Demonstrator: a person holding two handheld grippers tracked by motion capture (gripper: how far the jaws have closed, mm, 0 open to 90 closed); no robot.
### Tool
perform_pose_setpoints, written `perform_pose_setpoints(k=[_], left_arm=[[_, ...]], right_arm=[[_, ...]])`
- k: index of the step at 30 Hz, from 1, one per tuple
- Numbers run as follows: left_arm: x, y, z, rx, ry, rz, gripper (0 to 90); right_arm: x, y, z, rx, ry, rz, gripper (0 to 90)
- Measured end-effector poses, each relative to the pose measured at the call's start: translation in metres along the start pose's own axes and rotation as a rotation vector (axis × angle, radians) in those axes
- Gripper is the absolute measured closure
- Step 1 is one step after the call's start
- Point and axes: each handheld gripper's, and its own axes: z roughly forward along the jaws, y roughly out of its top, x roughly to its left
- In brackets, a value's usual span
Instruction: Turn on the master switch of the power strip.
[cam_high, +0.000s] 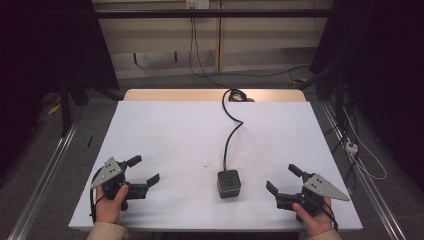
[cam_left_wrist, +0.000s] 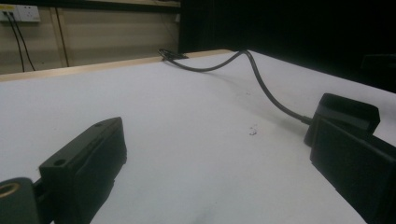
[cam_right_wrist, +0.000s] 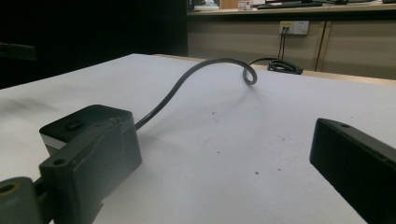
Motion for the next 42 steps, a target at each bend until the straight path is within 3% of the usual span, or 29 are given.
perform_pose_setpoints(k=[42], left_arm=[[-0.0041,0.0030,0.0089,-0.012,-0.027,0.009,3.3]], right_arm=[[-0.0033,0.0030,0.0021,0.021,0.005,0.012,7.2]])
